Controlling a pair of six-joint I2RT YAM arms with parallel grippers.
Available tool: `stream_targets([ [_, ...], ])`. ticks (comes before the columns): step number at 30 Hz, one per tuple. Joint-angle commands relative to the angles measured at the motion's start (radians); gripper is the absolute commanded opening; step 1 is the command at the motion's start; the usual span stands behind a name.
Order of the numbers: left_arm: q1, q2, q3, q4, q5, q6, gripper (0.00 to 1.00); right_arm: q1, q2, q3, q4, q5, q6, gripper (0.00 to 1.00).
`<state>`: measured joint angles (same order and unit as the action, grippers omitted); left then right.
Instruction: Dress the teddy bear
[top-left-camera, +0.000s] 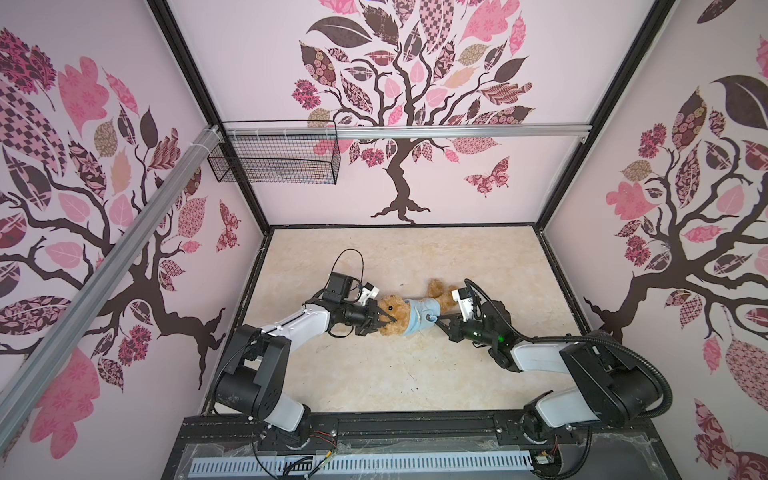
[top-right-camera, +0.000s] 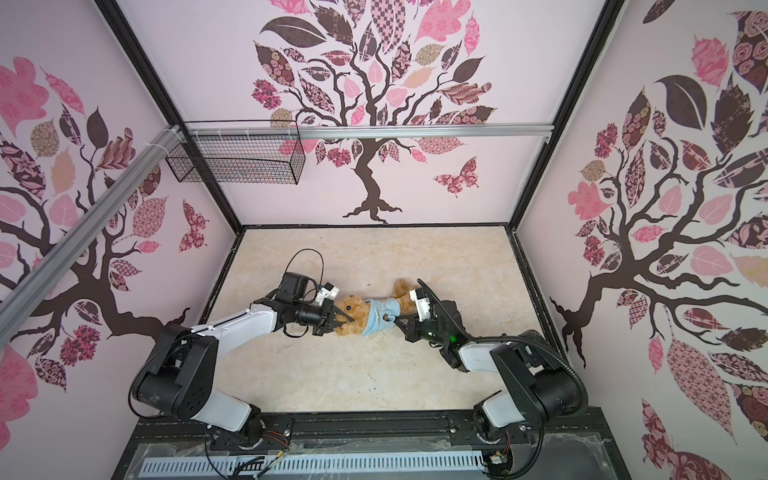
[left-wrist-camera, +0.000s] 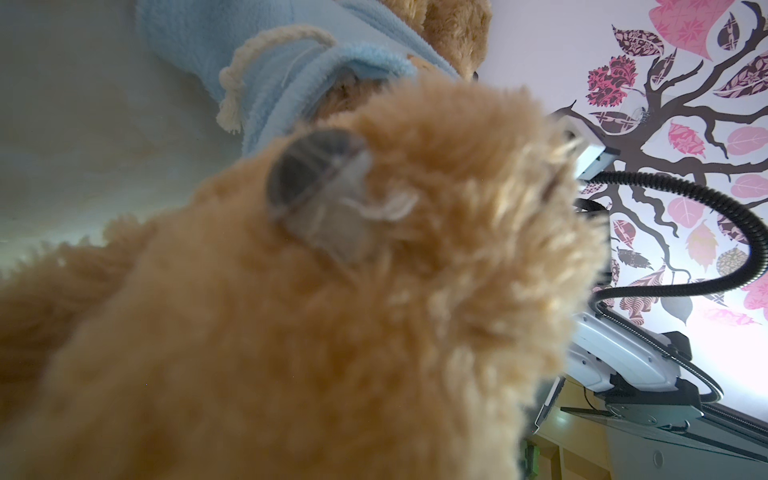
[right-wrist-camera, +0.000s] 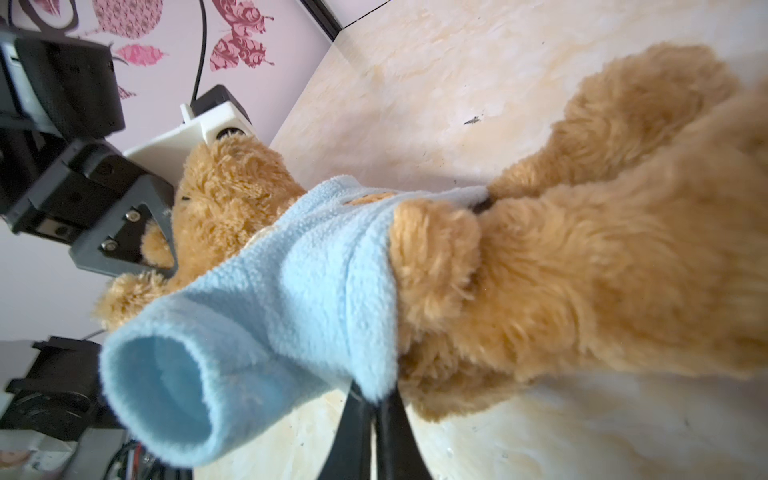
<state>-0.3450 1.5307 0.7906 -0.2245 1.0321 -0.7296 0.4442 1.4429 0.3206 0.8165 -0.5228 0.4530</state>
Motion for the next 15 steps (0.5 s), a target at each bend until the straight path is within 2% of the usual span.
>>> stream_targets([
  [1,0.002,0.004,0.009,-0.076,-0.02,0.088,0.0,0.006,-0.088,0.029,-0.088,0.084,-0.008,0.0],
  [3,0.001,0.004,0.037,-0.179,-0.091,0.164,0.0,0.005,-0.156,0.058,-0.237,0.175,-0.015,0.0],
  [6,-0.002,-0.002,0.075,-0.324,-0.238,0.265,0.0,-0.024,-0.237,0.1,-0.405,0.246,-0.011,0.0],
  [9,-0.023,0.0,0.102,-0.42,-0.374,0.328,0.0,-0.075,-0.28,0.132,-0.499,0.227,0.009,0.0],
  [15,-0.109,0.021,0.155,-0.532,-0.581,0.401,0.0,-0.081,-0.286,0.236,-0.685,0.193,-0.012,0.0],
])
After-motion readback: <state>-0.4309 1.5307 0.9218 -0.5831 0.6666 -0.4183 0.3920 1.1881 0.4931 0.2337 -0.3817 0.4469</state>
